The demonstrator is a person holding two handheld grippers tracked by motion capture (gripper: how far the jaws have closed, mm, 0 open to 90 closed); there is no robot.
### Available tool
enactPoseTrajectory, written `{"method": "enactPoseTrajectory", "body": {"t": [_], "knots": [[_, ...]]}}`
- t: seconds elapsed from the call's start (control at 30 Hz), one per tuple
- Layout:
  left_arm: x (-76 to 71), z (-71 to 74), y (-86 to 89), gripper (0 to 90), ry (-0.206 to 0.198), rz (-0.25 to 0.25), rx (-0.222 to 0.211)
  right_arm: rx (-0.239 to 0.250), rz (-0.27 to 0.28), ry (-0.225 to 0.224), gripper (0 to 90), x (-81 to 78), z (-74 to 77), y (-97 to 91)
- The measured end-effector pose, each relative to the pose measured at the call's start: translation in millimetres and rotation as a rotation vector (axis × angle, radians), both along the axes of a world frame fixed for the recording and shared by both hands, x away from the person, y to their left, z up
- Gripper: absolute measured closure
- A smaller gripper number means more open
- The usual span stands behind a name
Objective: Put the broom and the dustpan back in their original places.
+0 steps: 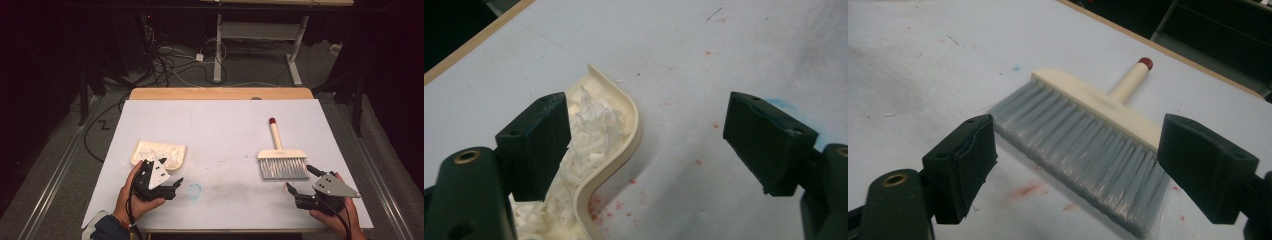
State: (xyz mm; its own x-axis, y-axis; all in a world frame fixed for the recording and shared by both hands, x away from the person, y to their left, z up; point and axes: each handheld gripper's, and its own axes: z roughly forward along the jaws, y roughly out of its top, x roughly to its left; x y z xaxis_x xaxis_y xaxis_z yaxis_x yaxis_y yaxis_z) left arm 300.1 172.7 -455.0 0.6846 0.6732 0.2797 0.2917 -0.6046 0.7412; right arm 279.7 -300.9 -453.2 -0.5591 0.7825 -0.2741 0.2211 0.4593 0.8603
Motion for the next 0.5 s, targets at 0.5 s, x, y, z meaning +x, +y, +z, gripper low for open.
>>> {"method": "enactPoseTrajectory", "body": {"t": [0.5], "knots": [[-2.5,-2.4,-5.2,18.8,-0.005,-0.031,0.031,0.016,0.007,-0.012,17.7,-1.6,8.3,-1.7]]}}
